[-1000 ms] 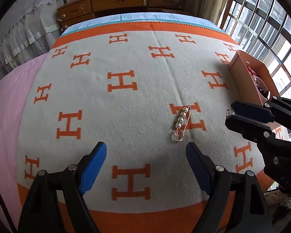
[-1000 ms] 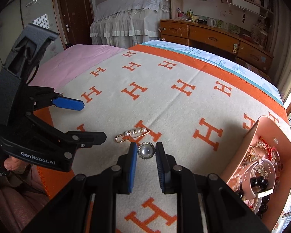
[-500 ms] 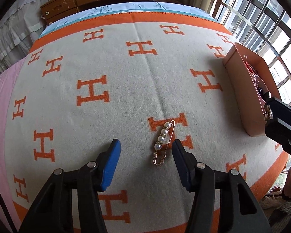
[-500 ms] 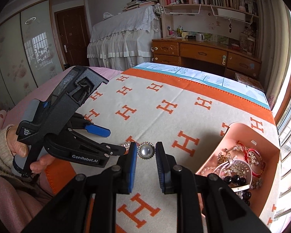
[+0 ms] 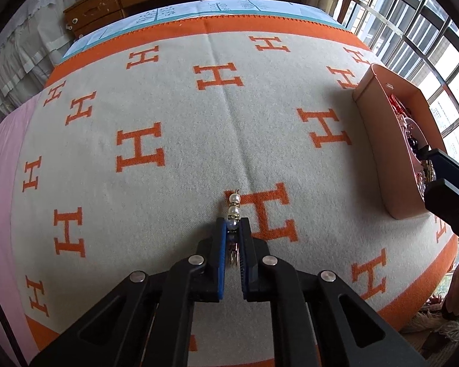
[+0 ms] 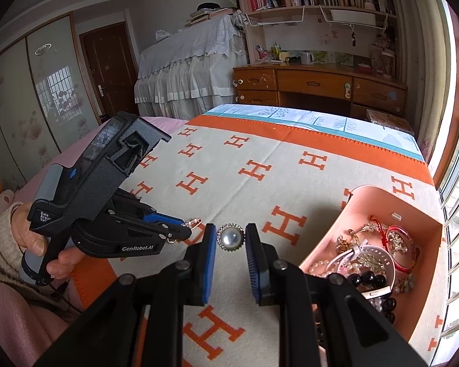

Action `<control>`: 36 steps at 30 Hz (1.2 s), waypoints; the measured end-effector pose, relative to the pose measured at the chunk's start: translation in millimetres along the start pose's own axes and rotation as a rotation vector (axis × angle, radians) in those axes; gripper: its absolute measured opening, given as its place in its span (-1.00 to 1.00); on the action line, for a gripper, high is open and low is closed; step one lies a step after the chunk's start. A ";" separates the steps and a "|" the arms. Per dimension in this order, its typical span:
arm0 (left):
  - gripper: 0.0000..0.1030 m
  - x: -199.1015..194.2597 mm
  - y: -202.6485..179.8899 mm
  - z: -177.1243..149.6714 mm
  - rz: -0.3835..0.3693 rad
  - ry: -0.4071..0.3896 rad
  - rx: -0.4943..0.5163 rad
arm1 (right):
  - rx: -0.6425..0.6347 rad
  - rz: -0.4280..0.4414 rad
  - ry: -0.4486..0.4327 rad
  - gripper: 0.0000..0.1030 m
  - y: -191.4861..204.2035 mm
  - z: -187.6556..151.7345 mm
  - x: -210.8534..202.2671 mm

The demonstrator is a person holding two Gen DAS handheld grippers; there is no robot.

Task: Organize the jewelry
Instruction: 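Drop the pearl pin into the pink box with the left tool while the right tool drops the pendant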

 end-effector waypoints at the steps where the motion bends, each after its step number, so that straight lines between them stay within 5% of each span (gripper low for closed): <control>1: -0.90 -0.3 1.2 -0.1 -0.004 0.000 -0.015 | 0.003 -0.001 -0.004 -0.63 -0.9 -0.2 -2.0; 11: -0.90 -47.5 -21.2 9.0 -0.012 -0.090 0.004 | 0.049 -0.031 -0.072 -0.63 -18.2 5.4 -34.6; 23: -0.90 -150.8 -127.6 88.9 -0.193 -0.299 0.135 | 0.135 -0.229 -0.176 -0.62 -86.5 46.2 -125.2; 27: -0.90 -144.2 -164.9 105.1 -0.216 -0.312 0.185 | 0.178 -0.284 -0.164 -0.62 -107.6 47.8 -138.1; 36: -0.90 -50.5 -196.1 117.5 -0.162 -0.149 0.198 | 0.299 -0.278 -0.012 -0.62 -143.4 10.1 -104.0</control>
Point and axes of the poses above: each gripper's, at about its wrist camera, not at the fingertips, and x roughly the way its jaws point, y to its left, z to its top, the point moved 7 cm from there along x, roughly the way its jaws point, and after that the axes turned 3 degrees about -x, right-handed, at the moved point
